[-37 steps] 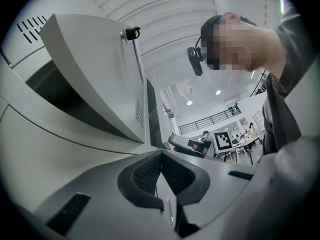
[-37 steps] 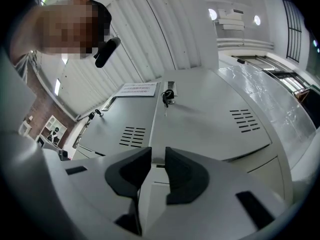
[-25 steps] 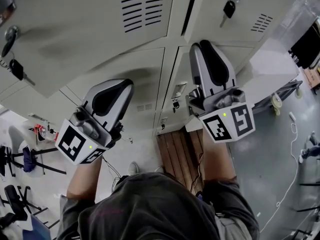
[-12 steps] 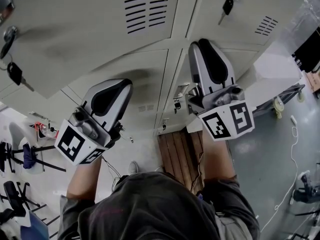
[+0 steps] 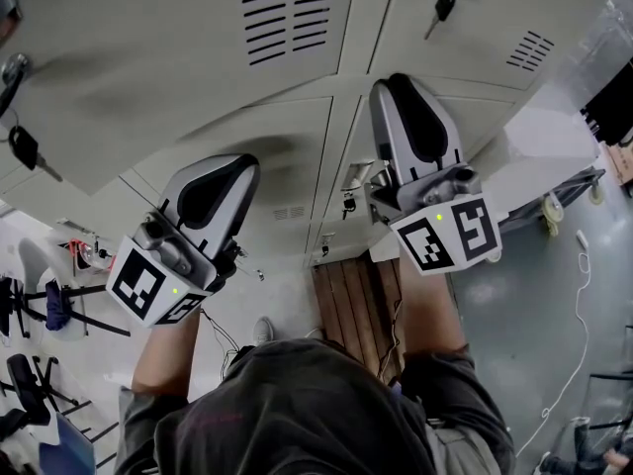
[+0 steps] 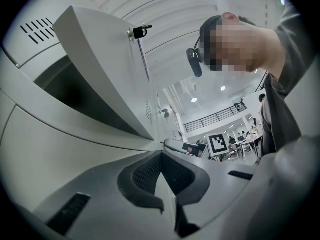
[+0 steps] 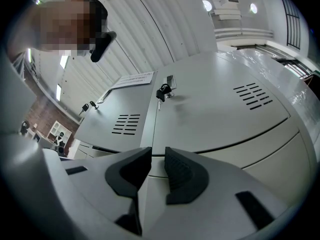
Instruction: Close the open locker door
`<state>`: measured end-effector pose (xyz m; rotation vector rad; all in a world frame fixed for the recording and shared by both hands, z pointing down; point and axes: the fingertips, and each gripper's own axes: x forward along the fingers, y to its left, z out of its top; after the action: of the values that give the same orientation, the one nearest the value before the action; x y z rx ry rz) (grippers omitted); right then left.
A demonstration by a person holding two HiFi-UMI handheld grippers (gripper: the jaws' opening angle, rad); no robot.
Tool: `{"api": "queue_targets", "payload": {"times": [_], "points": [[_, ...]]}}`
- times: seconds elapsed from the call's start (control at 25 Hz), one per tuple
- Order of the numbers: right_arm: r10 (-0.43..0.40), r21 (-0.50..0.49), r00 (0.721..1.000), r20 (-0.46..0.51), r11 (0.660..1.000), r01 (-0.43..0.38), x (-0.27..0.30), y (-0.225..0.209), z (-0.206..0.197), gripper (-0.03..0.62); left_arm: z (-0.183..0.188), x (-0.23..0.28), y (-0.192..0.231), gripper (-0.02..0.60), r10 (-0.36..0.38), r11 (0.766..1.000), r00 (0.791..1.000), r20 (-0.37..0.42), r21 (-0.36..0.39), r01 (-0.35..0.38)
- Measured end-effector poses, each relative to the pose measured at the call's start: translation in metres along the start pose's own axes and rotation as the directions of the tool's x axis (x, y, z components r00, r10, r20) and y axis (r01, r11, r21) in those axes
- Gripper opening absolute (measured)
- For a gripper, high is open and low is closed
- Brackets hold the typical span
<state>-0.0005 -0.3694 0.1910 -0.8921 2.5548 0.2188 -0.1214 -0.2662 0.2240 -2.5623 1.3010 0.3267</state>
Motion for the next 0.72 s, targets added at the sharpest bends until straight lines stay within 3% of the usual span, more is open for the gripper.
{"api": "queue_targets", "payload": {"times": [0.52, 0.72], "points": [[0.028, 0.022, 1.0, -0.006, 0.999, -0.028, -0.021, 0.007, 0.005, 0.093, -0.006, -0.01, -0.011, 0.015, 0.055, 0.998, 0.998, -0.029, -0.005, -0.055], [0.03, 0.049, 0.999, -0.04, 0.998, -0.028, -0.044, 0.01, -0.011, 0.092, -0.019, -0.02, -0.017, 0.015, 0.08, 0.996, 0.995, -0.058, -0.021, -0.081]]}}
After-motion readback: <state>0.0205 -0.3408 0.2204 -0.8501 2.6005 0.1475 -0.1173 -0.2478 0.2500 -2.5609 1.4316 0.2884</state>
